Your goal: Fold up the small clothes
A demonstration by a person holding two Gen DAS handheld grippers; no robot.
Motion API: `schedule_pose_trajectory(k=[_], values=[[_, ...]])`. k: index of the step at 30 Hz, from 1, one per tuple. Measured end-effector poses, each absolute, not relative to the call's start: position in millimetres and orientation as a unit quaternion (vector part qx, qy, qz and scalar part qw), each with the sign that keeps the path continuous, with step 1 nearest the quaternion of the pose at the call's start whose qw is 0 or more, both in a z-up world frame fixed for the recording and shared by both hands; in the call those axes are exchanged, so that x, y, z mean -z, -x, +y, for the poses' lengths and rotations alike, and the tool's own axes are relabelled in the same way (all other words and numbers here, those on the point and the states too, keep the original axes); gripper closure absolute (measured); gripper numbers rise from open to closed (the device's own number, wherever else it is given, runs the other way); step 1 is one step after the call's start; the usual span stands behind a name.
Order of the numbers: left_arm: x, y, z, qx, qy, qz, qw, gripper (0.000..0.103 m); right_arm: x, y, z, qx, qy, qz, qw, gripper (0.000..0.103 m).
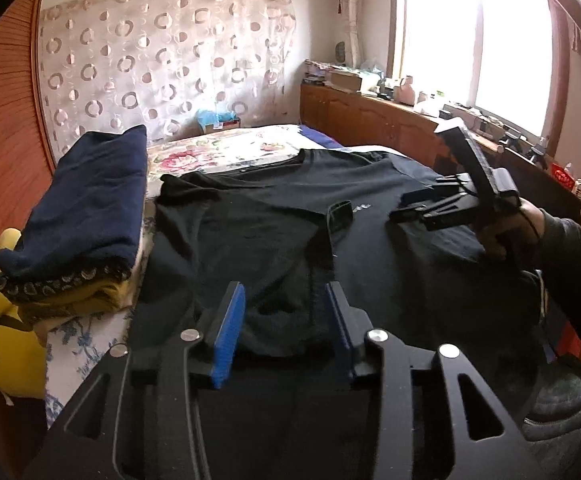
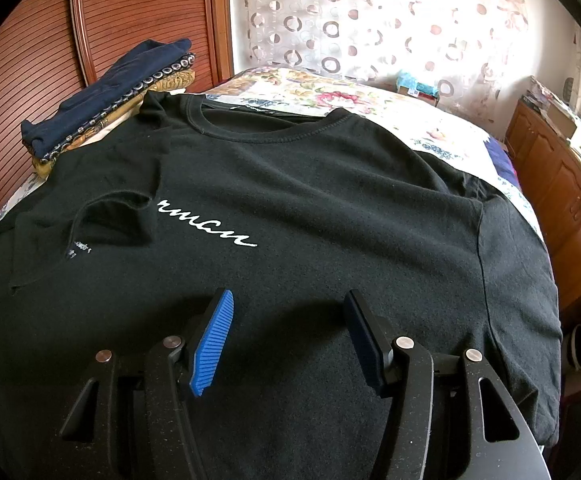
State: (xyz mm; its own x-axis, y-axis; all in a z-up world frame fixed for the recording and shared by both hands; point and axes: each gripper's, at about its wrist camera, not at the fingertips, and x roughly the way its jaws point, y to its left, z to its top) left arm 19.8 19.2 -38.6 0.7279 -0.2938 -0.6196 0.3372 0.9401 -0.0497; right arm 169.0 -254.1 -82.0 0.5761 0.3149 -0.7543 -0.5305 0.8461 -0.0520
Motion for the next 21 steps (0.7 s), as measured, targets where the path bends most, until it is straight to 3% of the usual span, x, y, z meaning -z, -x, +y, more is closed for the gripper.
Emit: schedule_pose_trajectory(k=[9,15,21], values=[[43,-99,18,0.155,-0.058,0.350,0.922,0.059,82,-169,-255,-0.241,0.138,0.392,0.877,0.043],[44,-162,12,0.146,-0.064,0.370,0.915,0.044,81,-170,-256,-0.243,0.136,0.393,0.876,0.043],[57,-217,13,0.104,-0.047,0.408,0.906,0.043,81,-169,-258,-0.246,0.132,0.394,0.876,0.042]])
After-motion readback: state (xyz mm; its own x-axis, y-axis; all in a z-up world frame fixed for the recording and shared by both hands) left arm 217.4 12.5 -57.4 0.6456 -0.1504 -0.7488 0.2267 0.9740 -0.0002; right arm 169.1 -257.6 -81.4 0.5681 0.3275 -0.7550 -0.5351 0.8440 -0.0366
